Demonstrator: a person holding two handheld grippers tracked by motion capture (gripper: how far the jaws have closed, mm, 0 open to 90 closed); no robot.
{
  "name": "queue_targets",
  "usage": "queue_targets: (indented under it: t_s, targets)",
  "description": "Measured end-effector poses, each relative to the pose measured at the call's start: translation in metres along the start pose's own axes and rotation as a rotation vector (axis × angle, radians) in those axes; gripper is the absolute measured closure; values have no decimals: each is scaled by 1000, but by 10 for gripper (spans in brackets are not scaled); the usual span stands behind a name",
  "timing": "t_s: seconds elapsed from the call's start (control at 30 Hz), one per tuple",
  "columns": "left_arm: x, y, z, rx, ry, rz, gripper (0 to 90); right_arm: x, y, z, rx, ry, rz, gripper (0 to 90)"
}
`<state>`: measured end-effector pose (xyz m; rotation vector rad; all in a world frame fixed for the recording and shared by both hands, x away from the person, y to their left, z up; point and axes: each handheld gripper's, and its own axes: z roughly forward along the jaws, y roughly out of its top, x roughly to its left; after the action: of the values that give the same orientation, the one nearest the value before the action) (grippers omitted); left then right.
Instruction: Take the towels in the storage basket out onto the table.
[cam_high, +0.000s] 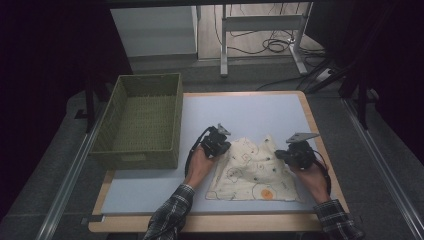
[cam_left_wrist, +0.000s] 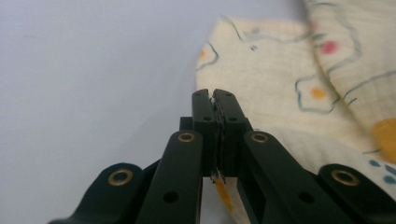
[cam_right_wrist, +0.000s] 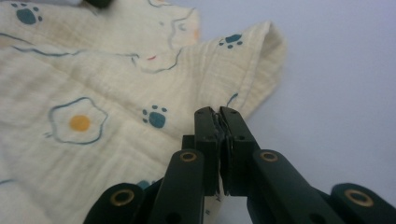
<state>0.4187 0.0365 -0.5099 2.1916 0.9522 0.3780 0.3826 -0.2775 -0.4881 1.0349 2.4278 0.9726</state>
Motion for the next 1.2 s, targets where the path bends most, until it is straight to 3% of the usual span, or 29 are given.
queue_targets:
  t_s: [0.1,0.23,0.27,0.33,0.4,0.47,0.53,0.6,0.73,0.87,0.93,0.97,1.0,1.07,1.13,1.17,1.2]
  targets:
    - [9,-3,-13,11,53,-19,882,-9,-3,-13,-11,-10,30,862]
    - [14,-18,-19,77,43,-42,863,-12,-24,-15,35,10,72,861]
    - [14,-22,-19,77,29,-49,836,-11,-31,-14,56,20,83,857]
    - [16,-25,-21,74,44,-49,756,-8,-43,-13,73,28,88,842]
    - [20,-23,-21,56,62,-61,637,-9,-45,-18,51,27,97,783]
    - [22,-17,-19,38,47,-71,590,-11,-40,-24,41,-5,91,756]
    - [20,-8,-14,37,74,-51,560,-16,-30,-26,21,-7,101,741]
    - [19,-1,-5,40,70,-46,549,-21,-18,-24,9,-14,97,728]
    - [21,7,13,58,76,-62,498,-30,3,-5,-4,-17,111,685]
    - [23,7,28,89,87,-68,475,-40,17,22,19,-24,136,598]
    - [25,5,29,63,45,-99,503,-44,19,35,37,-4,148,613]
    - [25,4,29,49,25,-119,581,-44,19,41,57,-3,163,678]
    - [24,3,29,46,22,-110,624,-43,18,46,77,-1,162,760]
    - [24,3,28,45,-25,-106,822,-40,17,50,75,-16,148,873]
    - [23,6,25,47,15,-64,887,-37,21,47,78,-12,127,893]
    - [23,8,21,18,38,-52,891,-35,23,43,70,-31,101,894]
    - [25,10,15,-17,45,-69,891,-34,26,36,56,-51,77,893]
